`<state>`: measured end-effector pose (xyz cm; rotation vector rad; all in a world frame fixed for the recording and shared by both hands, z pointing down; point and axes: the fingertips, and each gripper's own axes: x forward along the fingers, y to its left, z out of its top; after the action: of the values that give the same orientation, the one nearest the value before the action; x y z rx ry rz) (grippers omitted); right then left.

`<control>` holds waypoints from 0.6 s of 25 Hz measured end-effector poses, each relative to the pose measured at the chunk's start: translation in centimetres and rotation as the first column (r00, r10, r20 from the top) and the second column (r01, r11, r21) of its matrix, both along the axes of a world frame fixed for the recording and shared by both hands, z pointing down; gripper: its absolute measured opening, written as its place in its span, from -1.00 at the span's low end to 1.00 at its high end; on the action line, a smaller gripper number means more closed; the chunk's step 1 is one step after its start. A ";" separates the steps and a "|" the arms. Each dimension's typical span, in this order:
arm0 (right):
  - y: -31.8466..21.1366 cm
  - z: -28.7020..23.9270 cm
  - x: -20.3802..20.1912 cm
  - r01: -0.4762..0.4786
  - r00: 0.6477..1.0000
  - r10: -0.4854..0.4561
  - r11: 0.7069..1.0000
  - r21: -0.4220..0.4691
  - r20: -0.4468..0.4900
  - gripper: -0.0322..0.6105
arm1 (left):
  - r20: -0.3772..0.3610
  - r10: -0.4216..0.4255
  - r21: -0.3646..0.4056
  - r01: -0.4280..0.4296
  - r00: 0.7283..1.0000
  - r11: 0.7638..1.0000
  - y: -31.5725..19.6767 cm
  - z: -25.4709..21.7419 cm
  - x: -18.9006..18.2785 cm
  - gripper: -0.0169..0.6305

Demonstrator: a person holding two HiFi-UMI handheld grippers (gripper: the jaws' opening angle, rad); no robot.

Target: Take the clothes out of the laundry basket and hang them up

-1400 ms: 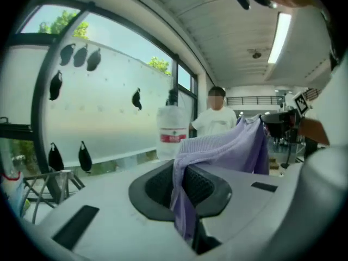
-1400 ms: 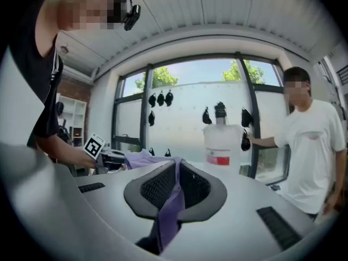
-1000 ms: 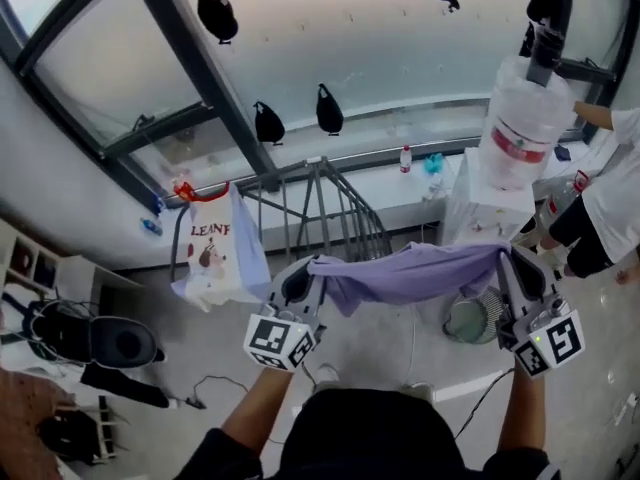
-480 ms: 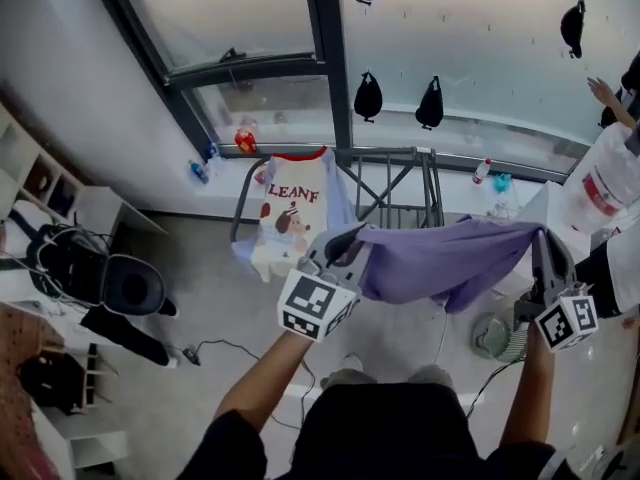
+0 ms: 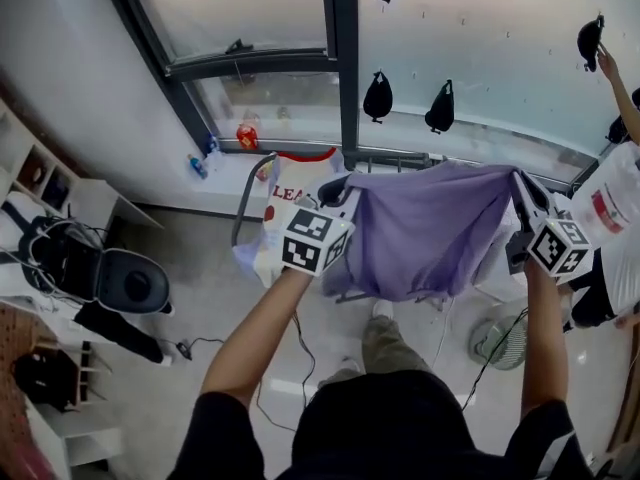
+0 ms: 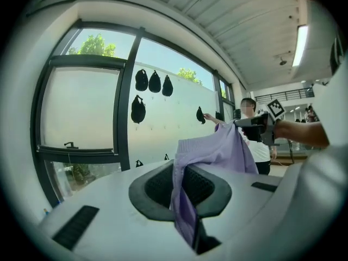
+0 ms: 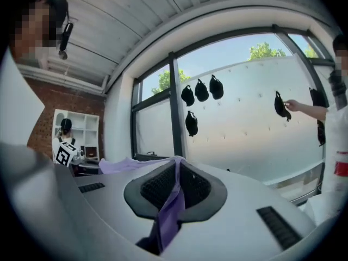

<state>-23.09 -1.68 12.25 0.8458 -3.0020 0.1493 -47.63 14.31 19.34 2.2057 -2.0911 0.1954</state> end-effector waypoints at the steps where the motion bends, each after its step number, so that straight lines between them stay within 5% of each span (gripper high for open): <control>1: -1.4 0.7 -1.2 0.011 1.000 -0.011 1.000 -0.021 -0.004 -0.85 | 0.008 -0.014 -0.017 0.014 1.000 1.000 -1.3 0.4 -1.2 -0.88; 10: -13.9 11.6 -11.1 0.107 0.975 -0.122 0.991 -0.085 -0.183 -0.85 | 0.006 -0.115 -0.190 0.114 0.993 0.975 -13.3 9.9 -9.7 -0.88; 15: -18.9 19.6 -15.5 0.192 0.922 -0.218 0.975 -0.111 -0.320 -0.85 | -0.058 -0.113 -0.281 0.092 0.992 0.955 -19.0 17.7 -12.3 -0.88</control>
<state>-38.60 -20.61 31.86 0.4860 -2.7229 0.1066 -59.93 -4.68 37.02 1.9095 -1.9929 0.3692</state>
